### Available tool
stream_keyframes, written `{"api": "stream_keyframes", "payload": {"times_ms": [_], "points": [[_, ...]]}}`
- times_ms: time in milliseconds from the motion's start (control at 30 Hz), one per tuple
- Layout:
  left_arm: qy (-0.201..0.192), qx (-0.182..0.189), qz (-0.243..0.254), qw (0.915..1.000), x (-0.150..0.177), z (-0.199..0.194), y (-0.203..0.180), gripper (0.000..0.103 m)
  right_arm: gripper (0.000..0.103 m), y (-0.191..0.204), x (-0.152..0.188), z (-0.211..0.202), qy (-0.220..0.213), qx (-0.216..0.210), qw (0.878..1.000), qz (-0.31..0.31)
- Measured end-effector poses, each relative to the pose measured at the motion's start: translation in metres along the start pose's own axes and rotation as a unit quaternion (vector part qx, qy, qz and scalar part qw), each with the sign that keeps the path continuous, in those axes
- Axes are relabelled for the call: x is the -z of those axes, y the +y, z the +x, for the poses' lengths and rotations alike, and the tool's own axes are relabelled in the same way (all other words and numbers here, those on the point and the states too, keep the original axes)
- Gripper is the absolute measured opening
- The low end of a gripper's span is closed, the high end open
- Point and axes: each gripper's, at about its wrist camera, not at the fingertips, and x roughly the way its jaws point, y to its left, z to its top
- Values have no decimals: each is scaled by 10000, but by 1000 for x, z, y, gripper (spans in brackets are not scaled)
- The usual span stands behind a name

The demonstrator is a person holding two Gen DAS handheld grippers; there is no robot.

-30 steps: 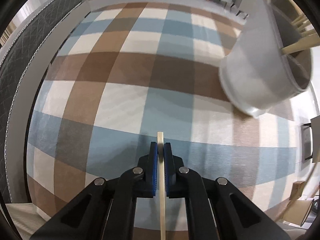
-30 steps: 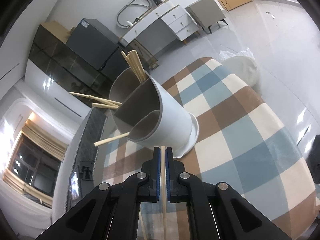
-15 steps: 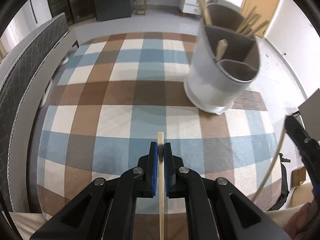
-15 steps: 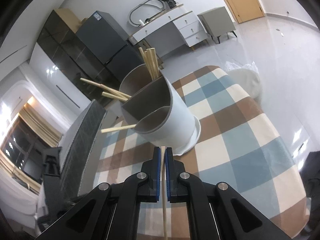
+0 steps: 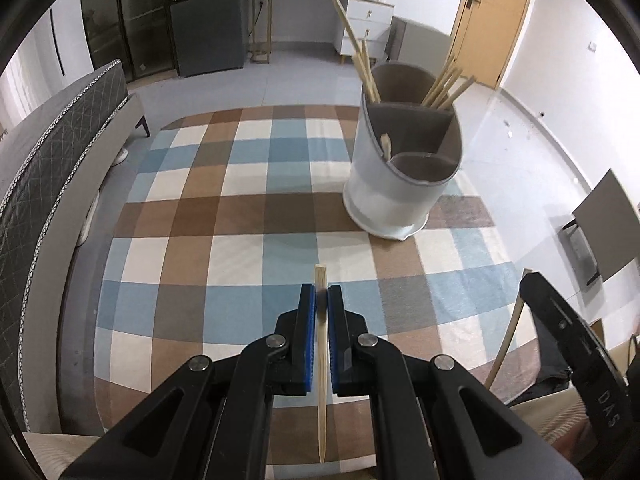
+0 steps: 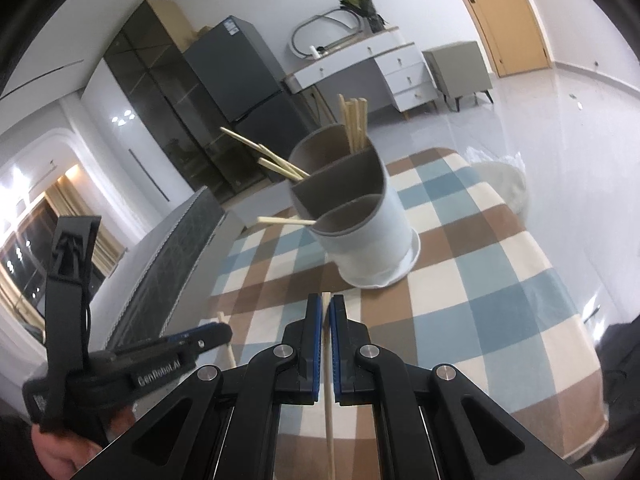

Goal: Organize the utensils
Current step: 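Carry both held chopsticks up over the utensil holder opening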

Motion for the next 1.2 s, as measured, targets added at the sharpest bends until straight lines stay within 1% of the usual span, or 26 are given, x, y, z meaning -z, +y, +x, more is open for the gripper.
{"api": "stream_keyframes", "payload": {"times_ms": [200, 467, 600, 733, 833, 1067, 1200], "points": [[-307, 232, 77, 9992, -8, -23, 1, 1, 4, 12, -10, -16, -297, 45, 9994, -186], [-552, 522, 64, 9971, -28, -51, 0, 1, 3, 22, -28, -27, -591, 83, 9976, -356], [-695, 667, 60, 9953, -39, -65, -3, 1, 3, 26, -45, -33, -788, 51, 9961, -385], [-831, 873, -19, 9927, -58, -79, -6, 1, 3, 30, -65, -36, -991, -31, 9940, -452], [-1043, 1044, -97, 9890, -74, -88, -6, 1, 3, 35, -81, -34, -1130, -109, 9920, -558], [-1594, 1168, -206, 9801, -121, -99, -8, 1, 3, 49, -128, -23, -1538, -253, 9829, -977], [-1952, 1198, -325, 9729, -150, -98, -6, 1, 3, 52, -157, -10, -1781, -283, 9774, -1101]]}}
